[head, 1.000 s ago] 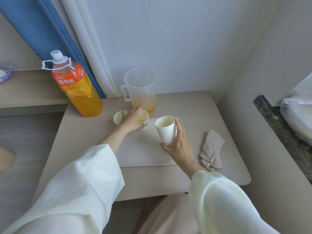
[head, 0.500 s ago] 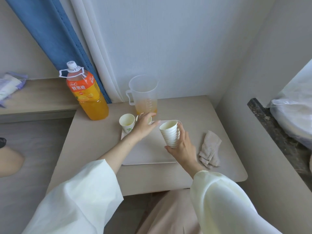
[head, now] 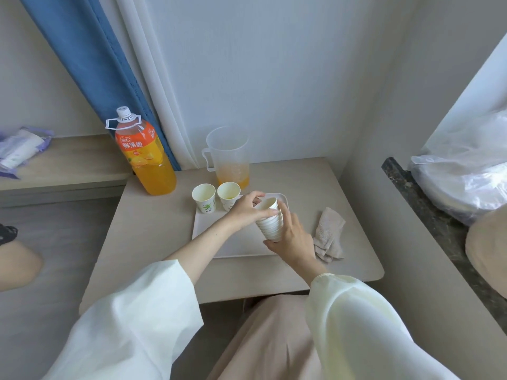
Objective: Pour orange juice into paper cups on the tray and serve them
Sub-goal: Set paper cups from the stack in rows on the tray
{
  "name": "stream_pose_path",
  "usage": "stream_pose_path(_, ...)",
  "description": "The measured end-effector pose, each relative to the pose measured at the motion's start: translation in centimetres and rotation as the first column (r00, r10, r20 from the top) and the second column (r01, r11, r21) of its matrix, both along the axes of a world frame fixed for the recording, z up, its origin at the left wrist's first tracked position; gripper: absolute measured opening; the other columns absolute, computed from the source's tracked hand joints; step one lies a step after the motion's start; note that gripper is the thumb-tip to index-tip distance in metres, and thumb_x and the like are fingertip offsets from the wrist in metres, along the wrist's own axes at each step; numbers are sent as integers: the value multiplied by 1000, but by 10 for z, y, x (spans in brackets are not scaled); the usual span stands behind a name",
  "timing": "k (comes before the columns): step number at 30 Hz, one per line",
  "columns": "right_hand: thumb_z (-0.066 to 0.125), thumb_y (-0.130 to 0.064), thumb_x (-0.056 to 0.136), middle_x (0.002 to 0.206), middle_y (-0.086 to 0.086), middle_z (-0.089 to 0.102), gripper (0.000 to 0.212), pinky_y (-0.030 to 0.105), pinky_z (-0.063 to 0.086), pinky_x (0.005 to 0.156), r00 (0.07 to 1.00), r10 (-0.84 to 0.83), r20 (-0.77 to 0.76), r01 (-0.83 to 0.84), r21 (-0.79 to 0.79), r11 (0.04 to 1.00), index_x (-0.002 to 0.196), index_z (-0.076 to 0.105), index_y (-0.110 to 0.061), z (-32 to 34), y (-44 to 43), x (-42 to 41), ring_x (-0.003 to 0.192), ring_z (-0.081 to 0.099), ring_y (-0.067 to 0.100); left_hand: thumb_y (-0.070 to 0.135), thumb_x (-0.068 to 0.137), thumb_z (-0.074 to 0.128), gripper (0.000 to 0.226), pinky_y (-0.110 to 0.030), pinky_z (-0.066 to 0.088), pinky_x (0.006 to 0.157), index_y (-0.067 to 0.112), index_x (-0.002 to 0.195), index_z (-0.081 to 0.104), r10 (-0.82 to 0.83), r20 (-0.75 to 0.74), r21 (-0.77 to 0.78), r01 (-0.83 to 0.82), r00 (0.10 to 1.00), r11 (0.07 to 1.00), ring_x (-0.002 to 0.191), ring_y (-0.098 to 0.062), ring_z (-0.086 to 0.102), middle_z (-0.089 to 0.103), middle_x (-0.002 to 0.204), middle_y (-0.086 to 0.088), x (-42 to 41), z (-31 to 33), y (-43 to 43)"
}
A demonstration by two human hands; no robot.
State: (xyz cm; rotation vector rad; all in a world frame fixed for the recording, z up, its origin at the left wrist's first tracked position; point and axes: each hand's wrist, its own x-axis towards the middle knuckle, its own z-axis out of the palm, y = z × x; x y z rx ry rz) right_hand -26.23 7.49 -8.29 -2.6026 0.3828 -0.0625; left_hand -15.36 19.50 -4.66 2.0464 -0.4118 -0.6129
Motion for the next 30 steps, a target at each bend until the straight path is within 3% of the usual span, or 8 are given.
stream_pose_path(4, 77, -38, 74, 127, -1, 44, 102, 33, 44, 65, 999, -4, 46, 2, 51, 999, 150, 9, -36, 6, -2, 11, 110, 52, 22, 50, 61, 75, 83, -28, 45, 97, 30, 135, 44, 5, -30, -40, -7, 1000, 999, 110, -13, 54, 53, 115, 0, 11, 12, -2)
stream_pose_path(7, 77, -35, 72, 121, -1, 44, 98, 32, 42, 61, 999, -5, 39, 3, 41, 999, 146, 13, -38, 4, -6, 15, 106, 53, 23, 45, 67, 78, 75, -22, 45, 83, 26, 133, 46, 80, -22, -78, -81, 997, 994, 104, -12, 53, 51, 114, -1, 20, 17, -6)
stream_pose_path(11, 76, -33, 73, 114, 0, 43, 94, 34, 48, 62, 999, -48, 15, 48, -2, 999, 144, 16, -35, -5, -16, 14, 105, 52, 25, 30, 75, 79, 71, -25, 41, 89, 23, 136, 42, 327, -44, -228, -328, 944, 917, 122, -18, 48, 46, 132, -5, 47, 15, -5)
stream_pose_path(13, 76, -33, 74, 116, 1, 43, 96, 35, 50, 63, 996, -83, 33, 83, 7, 997, 147, 13, -34, -8, -22, 17, 106, 51, 25, 30, 71, 77, 79, -28, 40, 93, 27, 139, 36, 363, -50, -199, -366, 930, 909, 127, -20, 44, 41, 138, -4, 63, 12, -2)
stream_pose_path(16, 77, -34, 74, 119, 3, 42, 103, 37, 50, 66, 986, -147, 80, 143, 54, 988, 152, 9, -30, -8, -30, 23, 108, 49, 25, 17, 78, 67, 79, -32, 36, 102, 27, 145, 25, 273, 105, -14, -273, 956, 962, 132, -19, 35, 33, 141, -4, 75, 6, -5)
stream_pose_path(19, 78, -35, 73, 120, 3, 42, 106, 39, 51, 67, 976, -176, 127, 162, 118, 980, 153, 9, -26, -11, -36, 26, 108, 49, 25, 10, 76, 65, 85, -27, 33, 98, 23, 147, 21, 84, 259, 146, -125, 962, 981, 136, -20, 30, 28, 142, -5, 81, -4, -16)
stream_pose_path(25, 76, -37, 74, 134, -1, 40, 105, 37, 49, 72, 967, -223, 126, 195, 207, 959, 152, 7, -28, -23, -39, 32, 116, 46, 22, 17, 74, 78, 100, -35, 33, 107, 18, 151, 16, -128, 353, 327, 7, 927, 945, 137, -25, 34, 30, 151, -10, 95, -32, -32)
stream_pose_path(30, 75, -40, 73, 140, -4, 35, 106, 39, 50, 75, 958, -250, 139, 204, 279, 938, 151, 4, -32, -22, -36, 46, 123, 39, 17, 16, 75, 77, 99, -38, 35, 106, 20, 151, 15, -187, 363, 403, 27, 913, 915, 133, -29, 37, 38, 143, -15, 100, -52, -30)
